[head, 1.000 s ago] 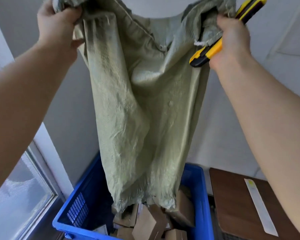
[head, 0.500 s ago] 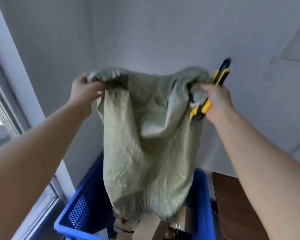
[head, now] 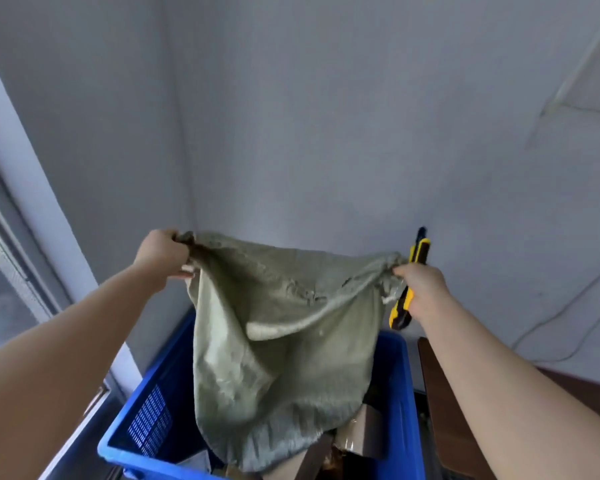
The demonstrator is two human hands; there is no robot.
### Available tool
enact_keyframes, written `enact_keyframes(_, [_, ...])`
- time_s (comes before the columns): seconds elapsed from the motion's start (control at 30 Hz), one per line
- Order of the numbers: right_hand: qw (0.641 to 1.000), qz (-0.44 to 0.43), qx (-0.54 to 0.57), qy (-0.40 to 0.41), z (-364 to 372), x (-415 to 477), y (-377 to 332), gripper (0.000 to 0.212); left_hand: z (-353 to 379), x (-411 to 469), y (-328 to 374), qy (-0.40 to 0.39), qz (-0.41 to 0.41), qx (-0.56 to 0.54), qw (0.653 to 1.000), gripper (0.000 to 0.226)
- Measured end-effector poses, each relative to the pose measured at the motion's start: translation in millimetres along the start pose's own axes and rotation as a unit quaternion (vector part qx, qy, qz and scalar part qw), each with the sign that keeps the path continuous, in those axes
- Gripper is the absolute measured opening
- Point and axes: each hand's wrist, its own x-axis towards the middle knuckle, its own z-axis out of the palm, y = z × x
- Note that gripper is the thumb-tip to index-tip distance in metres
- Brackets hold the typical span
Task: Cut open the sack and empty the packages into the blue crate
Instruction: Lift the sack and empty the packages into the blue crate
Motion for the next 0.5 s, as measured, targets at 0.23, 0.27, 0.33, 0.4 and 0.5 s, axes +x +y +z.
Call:
enact_keyframes(0.23, [0.999, -0.007, 0.031, -0.034, 4, 9, -7, 0.014, 6, -4, 10, 0.022, -0.018, -0.045, 0.999, 0.028])
enact_keyframes(0.27, [0.998, -0.016, 0.046, -0.027, 7, 8, -10, 0.012, 8, -5, 14, 0.045, -0.017, -0.090, 0.995, 0.031])
enact_keyframes(0.33, [0.999, -0.027, 0.036, -0.020, 11, 5, -15, 0.012, 13, -6, 18, 0.049, -0.006, -0.108, 0.993, 0.031])
enact_keyframes(0.4, [1.000, -0.016, 0.004, -0.017, 11, -1, -17, 0.017, 18, -11, 17, 0.010, -0.014, -0.073, 0.997, 0.027])
enact_keyframes(0.5, [0.998, -0.049, 0.029, -0.005, 13, -3, -25, 0.008, 20, -10, 22, 0.055, 0.001, -0.149, 0.987, 0.028])
